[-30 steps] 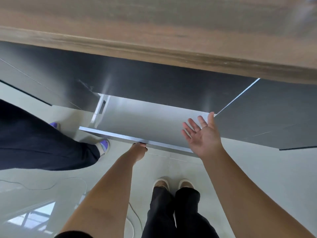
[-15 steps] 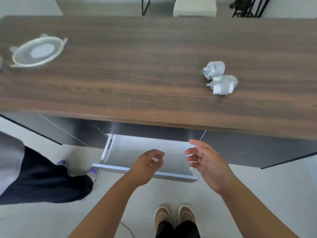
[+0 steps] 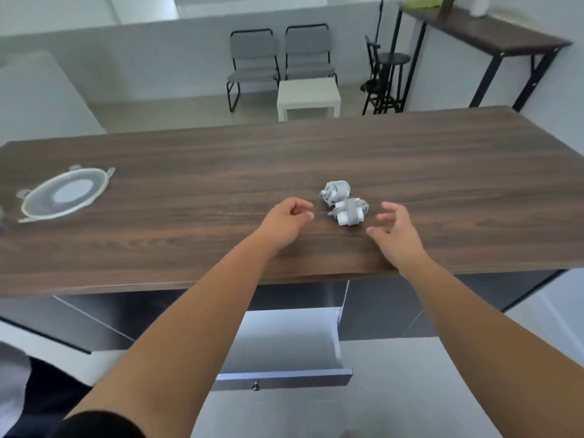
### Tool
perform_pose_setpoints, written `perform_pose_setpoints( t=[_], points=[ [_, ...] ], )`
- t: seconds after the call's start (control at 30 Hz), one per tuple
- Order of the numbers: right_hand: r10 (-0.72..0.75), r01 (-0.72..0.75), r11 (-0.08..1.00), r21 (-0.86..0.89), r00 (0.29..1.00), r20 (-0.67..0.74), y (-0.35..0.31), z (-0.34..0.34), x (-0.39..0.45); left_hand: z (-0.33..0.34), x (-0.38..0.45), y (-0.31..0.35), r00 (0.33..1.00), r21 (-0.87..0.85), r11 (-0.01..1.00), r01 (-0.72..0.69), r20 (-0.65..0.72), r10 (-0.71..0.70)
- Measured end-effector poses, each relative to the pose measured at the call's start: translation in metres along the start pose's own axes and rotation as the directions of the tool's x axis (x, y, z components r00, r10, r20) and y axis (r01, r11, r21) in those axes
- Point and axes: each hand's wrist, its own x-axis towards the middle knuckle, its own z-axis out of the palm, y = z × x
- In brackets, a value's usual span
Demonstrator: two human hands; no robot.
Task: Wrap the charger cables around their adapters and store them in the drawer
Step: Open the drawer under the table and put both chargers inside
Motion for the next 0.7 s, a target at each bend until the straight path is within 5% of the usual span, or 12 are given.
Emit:
perform_pose_setpoints(
  t=[0.23, 0.7],
  points=[
    [-0.127, 0.145, 0.976, -0.165, 0.985, 0.117, 0.003, -0.005, 0.021, 0.017, 0.071, 0.019, 0.997, 0.261, 0.965, 0.029, -0.072, -0.011],
    [-0.187, 0.241, 0.896, -0.374, 0.966, 0.177, 0.004, -0.002, 0.055, 0.055, 0.100, 0.015, 0.999, 0.030, 0.999, 0.019, -0.043, -0.018]
  ],
)
